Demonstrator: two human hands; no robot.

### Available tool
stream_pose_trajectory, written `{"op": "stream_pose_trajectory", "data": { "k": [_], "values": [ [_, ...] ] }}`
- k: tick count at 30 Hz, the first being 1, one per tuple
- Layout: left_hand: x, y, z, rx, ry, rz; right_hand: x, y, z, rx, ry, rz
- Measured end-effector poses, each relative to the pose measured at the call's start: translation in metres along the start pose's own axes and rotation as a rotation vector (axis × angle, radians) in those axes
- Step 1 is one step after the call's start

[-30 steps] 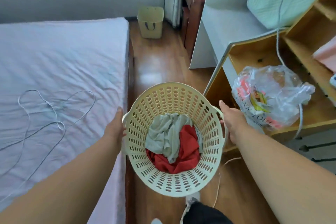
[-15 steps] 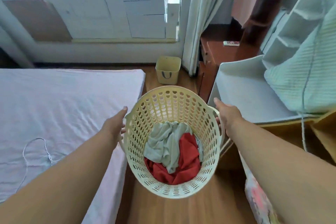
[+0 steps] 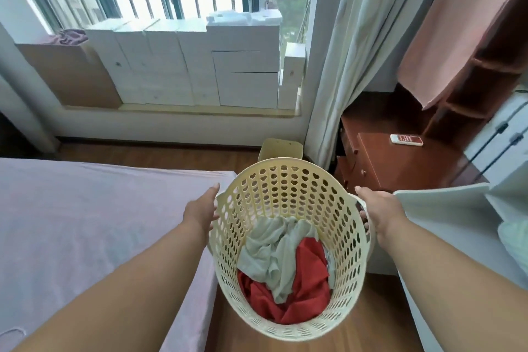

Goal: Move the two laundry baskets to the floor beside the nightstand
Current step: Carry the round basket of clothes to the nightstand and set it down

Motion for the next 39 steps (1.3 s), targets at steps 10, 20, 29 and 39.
{"op": "stream_pose_trajectory", "data": {
  "k": [10,20,29,39],
  "values": [
    [-0.168,-0.123,0.154,-0.011,-0.086,0.049,0.059,-0.055,0.229,0.025,0.026,-0.008],
    [-0.315,-0.200,0.286,-0.098,-0.051,-0.046,0.151,-0.142,0.472,0.142,0.083,-0.022],
    [-0.437,-0.212,0.440,-0.161,0.007,-0.102,0.219,-0.277,0.618,0.243,0.053,-0.088],
    [-0.568,-0.192,0.571,-0.269,0.074,-0.185,0.298,-0.409,0.771,0.375,0.039,-0.087]
  ]
}}
Point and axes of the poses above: each hand's wrist, its own z-axis towards the middle knuckle, its own y-axis out of the back of the hand, x = y × z, the point moved 2 cm from there along z, towards the middle knuckle, and after that the axes turned 13 degrees about y, right-handed, at the moved point
